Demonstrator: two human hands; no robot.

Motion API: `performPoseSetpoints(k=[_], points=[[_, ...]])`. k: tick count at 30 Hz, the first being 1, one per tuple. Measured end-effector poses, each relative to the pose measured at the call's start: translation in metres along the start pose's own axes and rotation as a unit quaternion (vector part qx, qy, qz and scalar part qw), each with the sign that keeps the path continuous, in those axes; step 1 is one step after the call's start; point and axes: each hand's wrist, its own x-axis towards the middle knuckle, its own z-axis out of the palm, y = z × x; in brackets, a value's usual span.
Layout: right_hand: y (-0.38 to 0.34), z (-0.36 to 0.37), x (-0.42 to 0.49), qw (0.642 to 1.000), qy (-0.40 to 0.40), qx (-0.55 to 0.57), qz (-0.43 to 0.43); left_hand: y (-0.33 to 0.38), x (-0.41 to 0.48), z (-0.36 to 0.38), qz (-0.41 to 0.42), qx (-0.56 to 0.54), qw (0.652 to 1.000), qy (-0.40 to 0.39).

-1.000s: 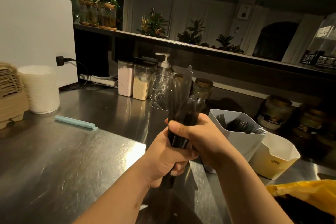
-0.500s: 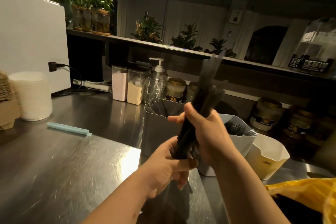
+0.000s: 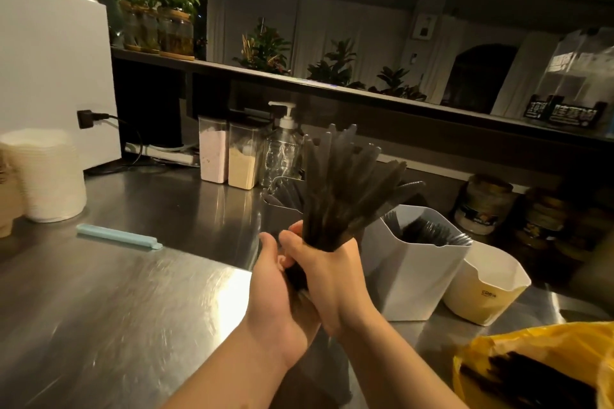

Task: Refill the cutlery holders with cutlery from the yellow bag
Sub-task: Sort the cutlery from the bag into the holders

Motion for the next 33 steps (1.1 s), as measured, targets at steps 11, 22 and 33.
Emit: performPoseSetpoints(k=[11, 22, 33], points=[[-0.018, -0.044, 0.007, 0.977, -0.193, 0.058, 0.070, 0.017, -0.001, 0.000, 0.128, 0.298, 0.939, -0.113], [-0.002, -0.044, 0.012, 0.956, -0.263, 0.100, 0.084, 0.028, 0.005, -0.004, 0.180, 0.285, 0.940, -0.048], [0.009, -0.023, 0.009, 0.980, -0.184, 0.070, 0.035, 0.026, 0.010, -0.010, 0.148, 0.151, 0.977, 0.001]])
